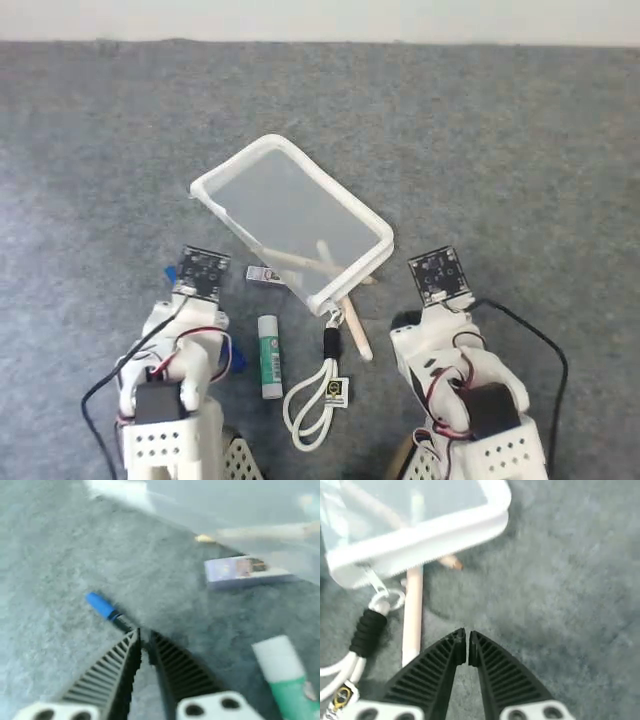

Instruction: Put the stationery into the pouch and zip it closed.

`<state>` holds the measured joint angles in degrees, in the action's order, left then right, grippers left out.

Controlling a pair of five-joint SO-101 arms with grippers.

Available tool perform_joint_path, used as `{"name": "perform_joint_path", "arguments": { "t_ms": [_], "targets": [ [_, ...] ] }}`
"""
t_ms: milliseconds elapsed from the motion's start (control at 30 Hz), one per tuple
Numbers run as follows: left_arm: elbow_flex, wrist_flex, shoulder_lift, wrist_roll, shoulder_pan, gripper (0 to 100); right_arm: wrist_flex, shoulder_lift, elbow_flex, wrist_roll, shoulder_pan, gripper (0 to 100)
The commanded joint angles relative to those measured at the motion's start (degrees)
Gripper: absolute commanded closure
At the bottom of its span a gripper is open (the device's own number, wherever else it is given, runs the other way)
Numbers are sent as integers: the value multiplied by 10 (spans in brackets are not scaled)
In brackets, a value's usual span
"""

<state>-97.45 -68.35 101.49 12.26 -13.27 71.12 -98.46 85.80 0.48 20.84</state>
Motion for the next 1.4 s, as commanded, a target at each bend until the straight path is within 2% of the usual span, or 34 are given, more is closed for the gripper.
{"name": "perform_joint_path", "arguments": {
  "t_ms": [0,100,267,433,633,1100,1367],
  "targets": [
    [41,-4,2,28,-11,990,-11,-15,-79,10,1,991],
    [40,-4,2,25,-12,990,-27,-15,-99,40,5,991],
    [32,-6,2,12,-32,990,-68,-15,-113,169,4,991],
    [41,-17,2,46,-62,991,-51,-11,-171,218,5,991],
    [43,-20,2,39,-62,991,3,-8,-278,218,8,991],
    [41,-18,2,40,-62,989,18,-6,-305,191,115,990],
    [40,-17,2,40,-62,989,16,126,-367,176,132,991]
  ]
}}
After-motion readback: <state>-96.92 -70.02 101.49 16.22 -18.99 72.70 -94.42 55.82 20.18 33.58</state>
